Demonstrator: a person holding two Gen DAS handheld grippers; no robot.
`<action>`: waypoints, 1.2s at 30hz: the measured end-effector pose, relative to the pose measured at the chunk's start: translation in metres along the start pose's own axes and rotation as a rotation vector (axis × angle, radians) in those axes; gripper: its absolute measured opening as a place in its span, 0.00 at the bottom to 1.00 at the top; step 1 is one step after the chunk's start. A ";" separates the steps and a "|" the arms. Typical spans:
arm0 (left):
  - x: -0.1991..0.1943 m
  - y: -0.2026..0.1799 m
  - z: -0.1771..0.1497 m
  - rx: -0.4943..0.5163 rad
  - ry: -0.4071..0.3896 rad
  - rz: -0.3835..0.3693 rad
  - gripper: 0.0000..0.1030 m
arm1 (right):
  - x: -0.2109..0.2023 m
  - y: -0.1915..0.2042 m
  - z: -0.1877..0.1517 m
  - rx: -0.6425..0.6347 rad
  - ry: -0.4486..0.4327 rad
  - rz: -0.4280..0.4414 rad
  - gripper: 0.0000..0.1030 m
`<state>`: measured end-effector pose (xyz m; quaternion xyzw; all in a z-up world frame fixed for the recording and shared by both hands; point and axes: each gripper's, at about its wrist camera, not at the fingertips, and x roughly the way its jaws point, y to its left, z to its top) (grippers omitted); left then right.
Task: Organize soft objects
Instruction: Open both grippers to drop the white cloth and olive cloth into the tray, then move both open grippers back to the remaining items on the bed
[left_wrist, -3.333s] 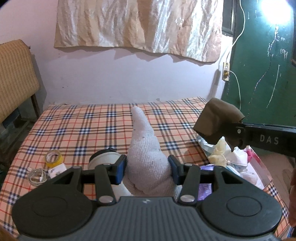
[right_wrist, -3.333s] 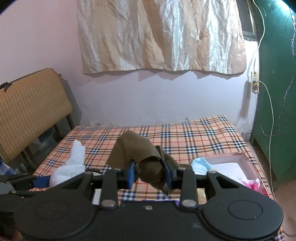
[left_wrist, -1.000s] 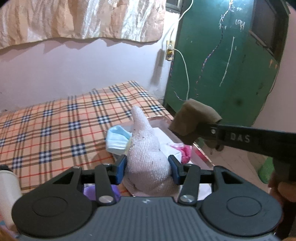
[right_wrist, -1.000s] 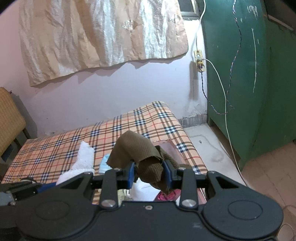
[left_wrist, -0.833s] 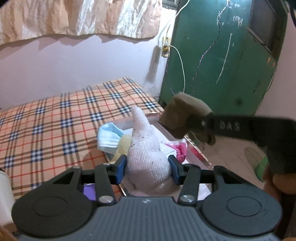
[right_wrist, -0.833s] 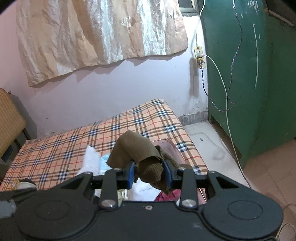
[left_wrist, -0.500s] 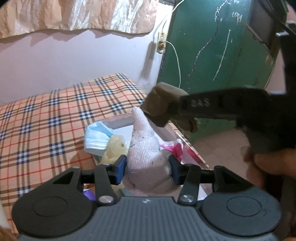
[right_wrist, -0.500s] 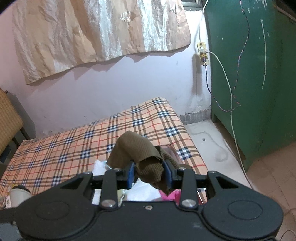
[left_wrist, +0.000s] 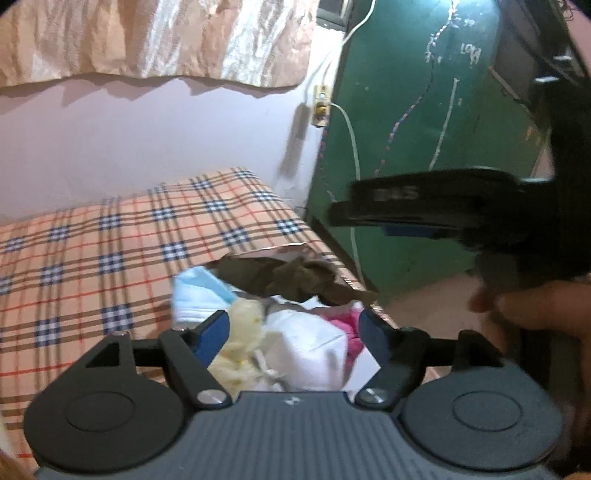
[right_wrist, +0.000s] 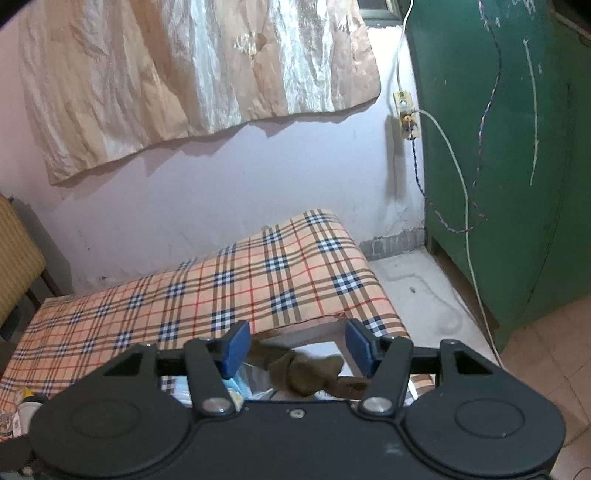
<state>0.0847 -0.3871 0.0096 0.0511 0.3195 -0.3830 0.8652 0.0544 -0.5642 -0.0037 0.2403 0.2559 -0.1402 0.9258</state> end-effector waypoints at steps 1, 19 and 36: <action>-0.004 0.001 0.001 0.000 0.000 0.011 0.77 | -0.005 0.000 -0.001 0.002 -0.006 -0.002 0.67; -0.081 0.039 -0.005 -0.041 -0.007 0.199 0.80 | -0.083 0.056 -0.046 -0.071 -0.009 -0.003 0.71; -0.133 0.083 -0.015 -0.096 -0.035 0.323 0.80 | -0.096 0.132 -0.062 -0.132 0.010 0.088 0.71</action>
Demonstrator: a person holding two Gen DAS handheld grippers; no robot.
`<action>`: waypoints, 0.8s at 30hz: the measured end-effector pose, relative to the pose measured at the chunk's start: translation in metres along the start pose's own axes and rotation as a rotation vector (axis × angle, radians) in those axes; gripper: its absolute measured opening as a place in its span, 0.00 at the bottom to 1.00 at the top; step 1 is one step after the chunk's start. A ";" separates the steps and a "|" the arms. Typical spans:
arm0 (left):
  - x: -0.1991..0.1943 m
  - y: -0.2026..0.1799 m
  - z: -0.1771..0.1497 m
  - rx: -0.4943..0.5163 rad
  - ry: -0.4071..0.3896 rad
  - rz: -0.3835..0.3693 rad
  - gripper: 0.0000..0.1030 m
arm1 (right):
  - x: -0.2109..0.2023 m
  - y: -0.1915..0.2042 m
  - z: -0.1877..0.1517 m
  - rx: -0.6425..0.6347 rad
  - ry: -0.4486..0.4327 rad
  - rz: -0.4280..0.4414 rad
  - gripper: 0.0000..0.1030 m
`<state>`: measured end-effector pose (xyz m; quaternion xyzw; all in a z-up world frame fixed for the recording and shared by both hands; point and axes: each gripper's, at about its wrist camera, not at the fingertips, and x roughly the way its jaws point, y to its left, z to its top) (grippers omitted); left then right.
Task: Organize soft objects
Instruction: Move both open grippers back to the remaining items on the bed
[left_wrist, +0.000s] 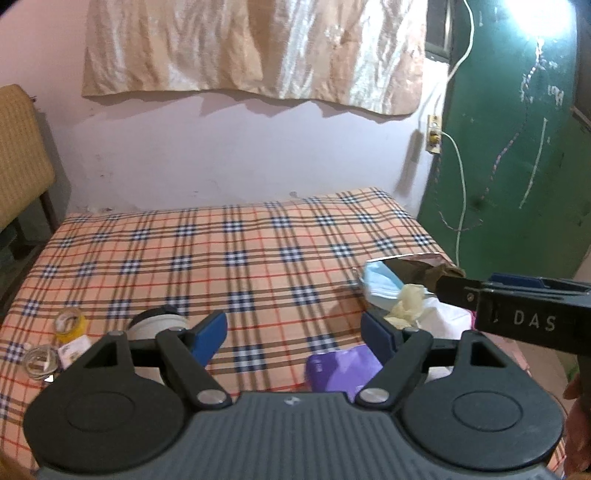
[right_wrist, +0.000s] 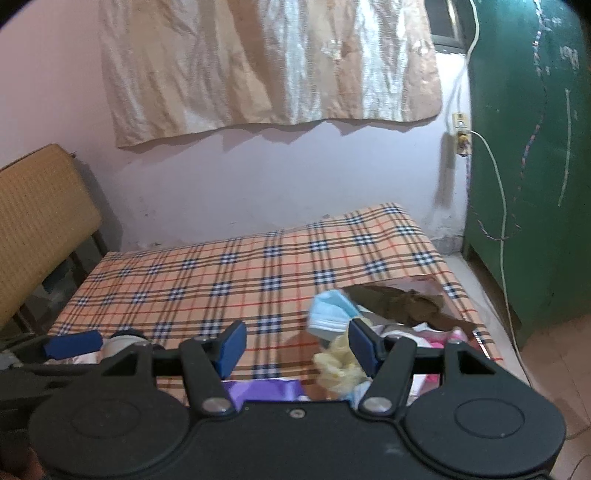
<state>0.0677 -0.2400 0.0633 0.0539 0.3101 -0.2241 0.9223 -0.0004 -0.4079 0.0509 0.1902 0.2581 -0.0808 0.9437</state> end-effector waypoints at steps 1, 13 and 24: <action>-0.001 0.002 0.000 -0.004 -0.001 0.002 0.80 | 0.000 0.004 0.000 -0.004 0.000 0.005 0.71; -0.020 0.046 -0.005 -0.057 -0.015 0.060 0.80 | 0.008 0.060 0.000 -0.062 0.011 0.065 0.71; -0.037 0.087 -0.014 -0.113 -0.019 0.115 0.79 | 0.017 0.113 -0.005 -0.120 0.034 0.118 0.71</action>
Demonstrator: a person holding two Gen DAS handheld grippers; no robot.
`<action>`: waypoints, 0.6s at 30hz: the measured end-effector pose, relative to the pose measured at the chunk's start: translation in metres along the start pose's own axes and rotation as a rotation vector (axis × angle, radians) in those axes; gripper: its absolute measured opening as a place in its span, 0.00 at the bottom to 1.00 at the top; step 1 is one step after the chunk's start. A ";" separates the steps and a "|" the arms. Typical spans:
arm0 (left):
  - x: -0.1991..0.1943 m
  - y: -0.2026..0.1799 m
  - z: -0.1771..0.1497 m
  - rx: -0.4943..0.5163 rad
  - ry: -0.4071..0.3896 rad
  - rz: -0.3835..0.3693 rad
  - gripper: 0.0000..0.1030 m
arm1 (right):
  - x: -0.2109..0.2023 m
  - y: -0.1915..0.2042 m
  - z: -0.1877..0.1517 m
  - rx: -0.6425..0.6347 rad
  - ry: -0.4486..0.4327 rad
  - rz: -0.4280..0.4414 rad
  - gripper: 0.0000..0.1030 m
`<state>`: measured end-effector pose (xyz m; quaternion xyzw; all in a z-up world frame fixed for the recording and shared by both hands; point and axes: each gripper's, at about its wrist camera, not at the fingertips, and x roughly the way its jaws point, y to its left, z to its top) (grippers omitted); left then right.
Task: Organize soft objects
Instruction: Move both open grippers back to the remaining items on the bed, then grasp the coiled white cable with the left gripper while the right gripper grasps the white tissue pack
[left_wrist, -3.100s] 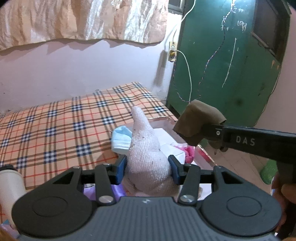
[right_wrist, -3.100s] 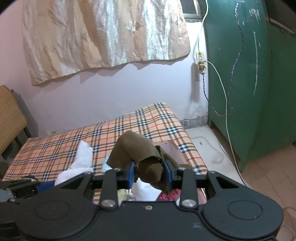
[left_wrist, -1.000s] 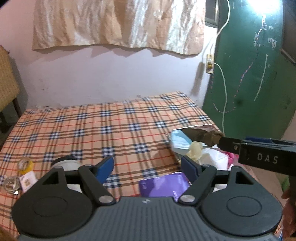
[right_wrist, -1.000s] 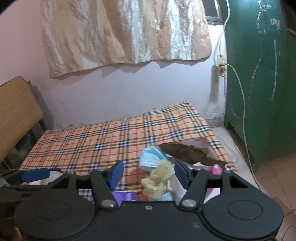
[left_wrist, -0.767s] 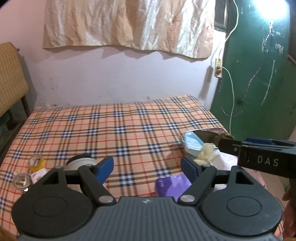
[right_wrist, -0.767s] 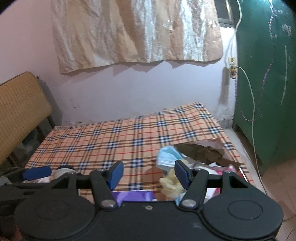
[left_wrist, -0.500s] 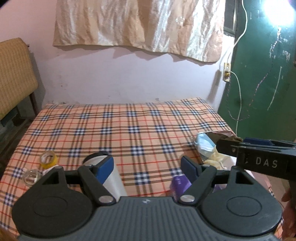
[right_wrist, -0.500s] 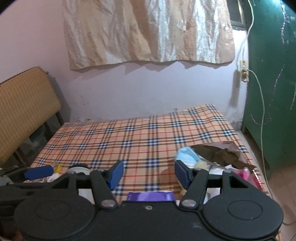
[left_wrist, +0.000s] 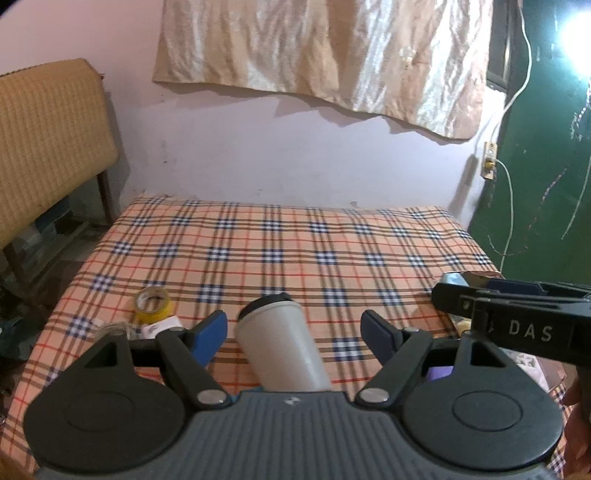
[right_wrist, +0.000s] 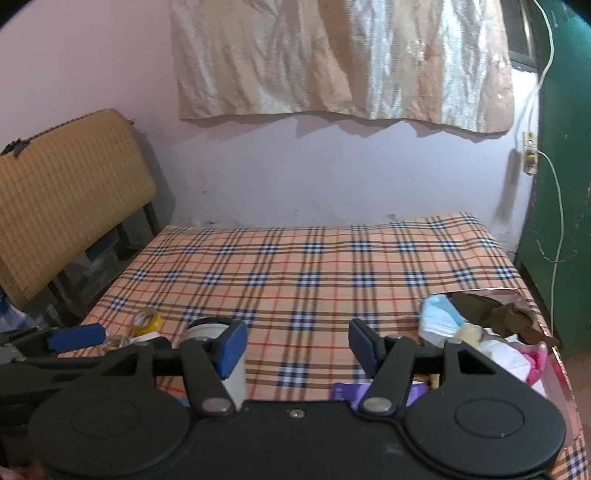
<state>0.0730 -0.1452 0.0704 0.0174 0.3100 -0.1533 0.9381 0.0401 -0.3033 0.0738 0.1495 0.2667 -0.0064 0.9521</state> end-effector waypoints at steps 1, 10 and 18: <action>-0.001 0.004 0.000 -0.003 0.000 0.005 0.79 | 0.001 0.005 0.000 -0.005 0.002 0.004 0.71; -0.002 0.044 -0.004 -0.042 0.005 0.047 0.79 | 0.020 0.049 0.000 -0.047 0.026 0.045 0.72; -0.003 0.073 -0.009 -0.072 0.011 0.080 0.79 | 0.038 0.082 -0.003 -0.076 0.047 0.082 0.72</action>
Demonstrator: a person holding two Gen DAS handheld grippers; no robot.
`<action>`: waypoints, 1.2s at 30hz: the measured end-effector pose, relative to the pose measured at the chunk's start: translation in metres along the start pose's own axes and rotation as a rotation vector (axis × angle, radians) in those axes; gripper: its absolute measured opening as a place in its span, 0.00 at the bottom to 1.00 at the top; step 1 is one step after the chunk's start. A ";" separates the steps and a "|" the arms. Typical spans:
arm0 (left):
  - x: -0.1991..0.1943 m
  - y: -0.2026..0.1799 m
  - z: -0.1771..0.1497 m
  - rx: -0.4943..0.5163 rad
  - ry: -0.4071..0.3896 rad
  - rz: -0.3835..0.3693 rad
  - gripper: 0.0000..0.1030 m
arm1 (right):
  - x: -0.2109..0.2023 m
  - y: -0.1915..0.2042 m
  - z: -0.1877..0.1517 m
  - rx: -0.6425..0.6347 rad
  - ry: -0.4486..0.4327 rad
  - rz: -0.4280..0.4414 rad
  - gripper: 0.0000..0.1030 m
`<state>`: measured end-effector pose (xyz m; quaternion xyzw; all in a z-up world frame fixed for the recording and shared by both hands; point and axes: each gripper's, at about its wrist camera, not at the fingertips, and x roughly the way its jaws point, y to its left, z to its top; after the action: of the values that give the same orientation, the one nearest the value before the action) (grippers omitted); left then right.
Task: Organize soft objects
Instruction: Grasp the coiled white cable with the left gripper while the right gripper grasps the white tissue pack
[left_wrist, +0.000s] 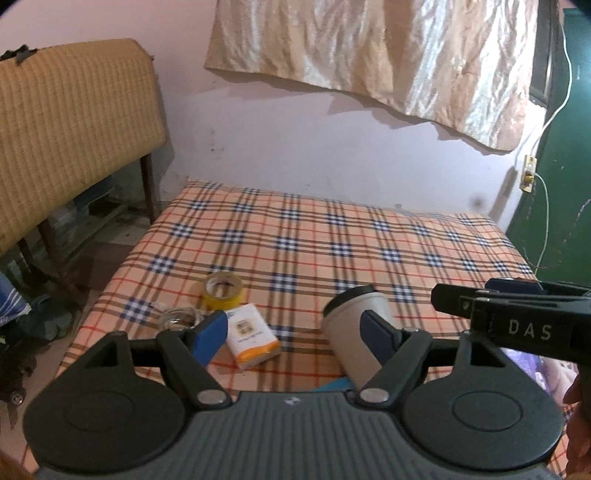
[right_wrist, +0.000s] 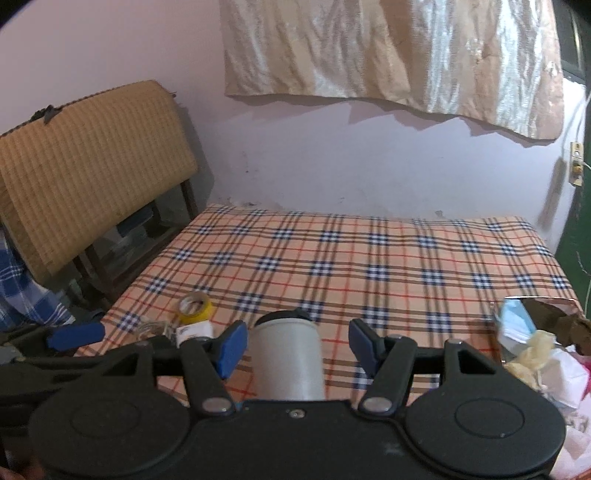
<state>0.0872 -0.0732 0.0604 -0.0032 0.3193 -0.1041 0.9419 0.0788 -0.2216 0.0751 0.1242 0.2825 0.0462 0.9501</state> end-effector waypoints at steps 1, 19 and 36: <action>0.000 0.004 0.000 -0.004 0.000 0.001 0.79 | 0.003 0.003 0.000 -0.002 0.003 0.005 0.72; 0.065 0.101 -0.023 -0.011 0.114 0.136 0.82 | 0.049 0.051 -0.009 -0.075 0.045 0.147 0.72; 0.155 0.110 -0.026 0.118 0.153 0.095 0.90 | 0.108 0.076 -0.020 -0.136 0.106 0.211 0.72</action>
<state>0.2128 0.0056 -0.0616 0.0753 0.3833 -0.0778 0.9173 0.1573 -0.1266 0.0223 0.0858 0.3139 0.1711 0.9299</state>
